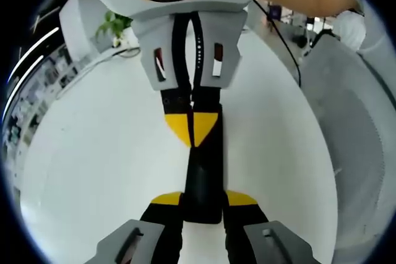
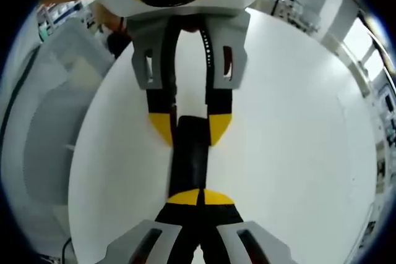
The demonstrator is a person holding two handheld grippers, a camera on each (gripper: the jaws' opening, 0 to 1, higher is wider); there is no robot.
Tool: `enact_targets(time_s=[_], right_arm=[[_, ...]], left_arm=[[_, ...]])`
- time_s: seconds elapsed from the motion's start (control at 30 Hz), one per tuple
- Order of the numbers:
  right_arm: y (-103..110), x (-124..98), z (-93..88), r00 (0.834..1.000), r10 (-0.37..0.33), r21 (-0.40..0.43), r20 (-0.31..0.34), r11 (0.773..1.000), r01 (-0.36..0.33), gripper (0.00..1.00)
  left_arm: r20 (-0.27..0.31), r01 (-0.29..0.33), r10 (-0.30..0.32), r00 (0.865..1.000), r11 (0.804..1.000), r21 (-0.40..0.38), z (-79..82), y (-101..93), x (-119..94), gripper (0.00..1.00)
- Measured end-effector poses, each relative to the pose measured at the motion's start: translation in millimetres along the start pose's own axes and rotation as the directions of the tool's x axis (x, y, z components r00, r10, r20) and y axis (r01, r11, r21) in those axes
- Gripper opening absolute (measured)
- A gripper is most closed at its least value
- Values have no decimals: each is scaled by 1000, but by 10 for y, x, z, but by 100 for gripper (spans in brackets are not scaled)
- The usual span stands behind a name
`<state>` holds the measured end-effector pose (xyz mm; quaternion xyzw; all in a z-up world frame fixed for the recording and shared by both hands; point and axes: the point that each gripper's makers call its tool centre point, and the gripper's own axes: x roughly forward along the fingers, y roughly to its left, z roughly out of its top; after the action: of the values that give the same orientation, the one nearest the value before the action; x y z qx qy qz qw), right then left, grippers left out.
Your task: Press the specified remote control buttons in sequence, fully releasing each button before pressing the next.
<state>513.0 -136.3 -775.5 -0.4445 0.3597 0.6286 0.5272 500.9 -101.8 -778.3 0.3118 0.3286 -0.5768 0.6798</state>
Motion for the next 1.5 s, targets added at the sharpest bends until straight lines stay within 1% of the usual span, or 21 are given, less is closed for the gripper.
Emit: enact_targets(time_s=[0.2,0.6,0.7,0.83,0.97,1.03,1.5], right_arm=[[5,-5,0,1000,-14,0,11,1000,14,0],[1,-13,7,999,-31,13,42,999,31,0],[1,-25,-2,997,-50,26,58,999,48,0],[23,-91,-9,995,-66,37,73,997,63,0],[-8,-205,18,990,-99,52,101,994,94,0],[-5,-244,28,988,-104,60,111,993,98,0],[11,-392,87,981,-140,58,132,989,133,0]], left_arm=[[6,4,-4,1000,1000,-1,0,-5,1,24],[0,6,-6,1000,1000,-2,0,-8,3,24],[-1,6,-6,1000,1000,-3,1,-11,4,24],[-5,2,-2,1000,1000,-1,4,-10,6,24],[-6,1,-1,1000,1000,-3,5,-9,8,24],[-7,1,-1,1000,1000,-4,6,-9,8,24],[-8,3,-3,1000,1000,0,8,-6,4,24]])
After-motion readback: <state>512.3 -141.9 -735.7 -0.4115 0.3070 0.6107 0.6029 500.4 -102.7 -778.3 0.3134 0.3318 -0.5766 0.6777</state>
